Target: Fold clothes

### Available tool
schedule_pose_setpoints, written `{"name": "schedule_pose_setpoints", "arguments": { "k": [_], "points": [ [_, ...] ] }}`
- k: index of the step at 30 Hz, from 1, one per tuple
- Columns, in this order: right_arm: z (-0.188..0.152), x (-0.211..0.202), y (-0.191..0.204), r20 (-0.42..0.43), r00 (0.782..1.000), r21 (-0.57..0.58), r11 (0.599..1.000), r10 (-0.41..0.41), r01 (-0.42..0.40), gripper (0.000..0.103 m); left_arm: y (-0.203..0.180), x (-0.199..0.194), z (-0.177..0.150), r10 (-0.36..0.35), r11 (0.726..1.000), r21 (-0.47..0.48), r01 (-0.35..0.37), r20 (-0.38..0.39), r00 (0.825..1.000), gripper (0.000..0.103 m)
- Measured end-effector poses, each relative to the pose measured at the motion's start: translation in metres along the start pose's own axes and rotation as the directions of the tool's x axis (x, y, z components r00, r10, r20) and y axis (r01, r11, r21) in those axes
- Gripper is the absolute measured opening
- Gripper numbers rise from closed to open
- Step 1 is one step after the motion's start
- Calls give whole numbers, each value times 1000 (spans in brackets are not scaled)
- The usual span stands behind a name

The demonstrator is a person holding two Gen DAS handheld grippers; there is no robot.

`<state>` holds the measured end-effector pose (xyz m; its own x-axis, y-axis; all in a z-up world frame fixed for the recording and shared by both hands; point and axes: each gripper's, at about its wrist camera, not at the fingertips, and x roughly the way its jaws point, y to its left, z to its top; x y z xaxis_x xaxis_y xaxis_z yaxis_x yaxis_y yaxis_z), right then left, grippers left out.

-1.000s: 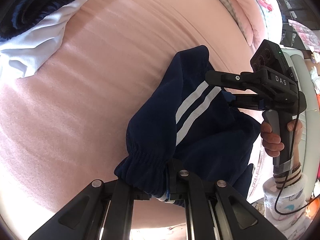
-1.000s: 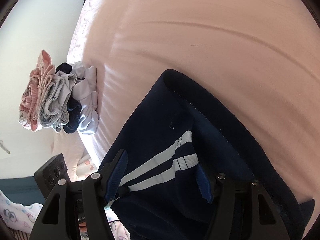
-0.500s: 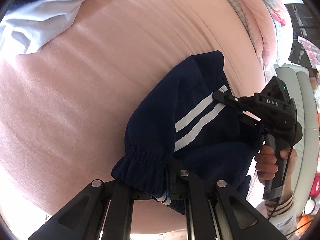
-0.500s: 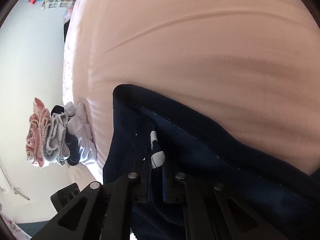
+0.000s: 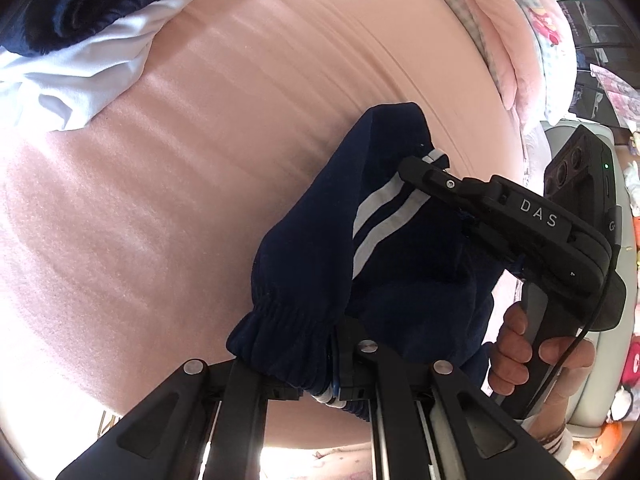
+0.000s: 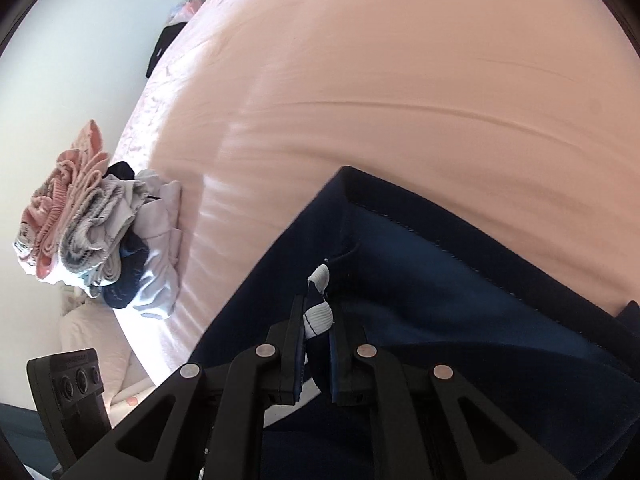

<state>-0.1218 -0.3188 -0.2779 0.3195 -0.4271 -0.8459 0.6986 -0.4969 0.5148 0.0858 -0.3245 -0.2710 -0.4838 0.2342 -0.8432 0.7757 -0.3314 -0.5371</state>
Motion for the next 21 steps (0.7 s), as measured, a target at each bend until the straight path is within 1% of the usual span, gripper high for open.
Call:
{"name": "schedule_pose_setpoints", "arguments": {
  "k": [3,7,10,13,15,21],
  "points": [
    [5,-3,8,13,1000,-5,1000,5,-5,6,-6,-7,3,-5,999,46,5,-9,1000,7],
    [6,-11,13,47,999,-6,1000,26,-26,6,-12,-14,4,22,996,86,-23,12,1000,7],
    [8,-23,10,78,997,3,1000,20,-20,6,-17,-14,8,50,992,115,-50,3,999,7],
    [8,-42,-1,107,994,12,1000,14,-15,6,-25,-14,14,92,982,167,-89,-9,996,7],
    [12,-50,-4,128,992,17,1000,18,-20,6,-41,-7,25,120,972,202,-118,0,993,7],
    [24,-80,-22,198,980,52,998,23,-34,6,-61,-10,49,135,959,248,-137,25,991,7]
  ]
}}
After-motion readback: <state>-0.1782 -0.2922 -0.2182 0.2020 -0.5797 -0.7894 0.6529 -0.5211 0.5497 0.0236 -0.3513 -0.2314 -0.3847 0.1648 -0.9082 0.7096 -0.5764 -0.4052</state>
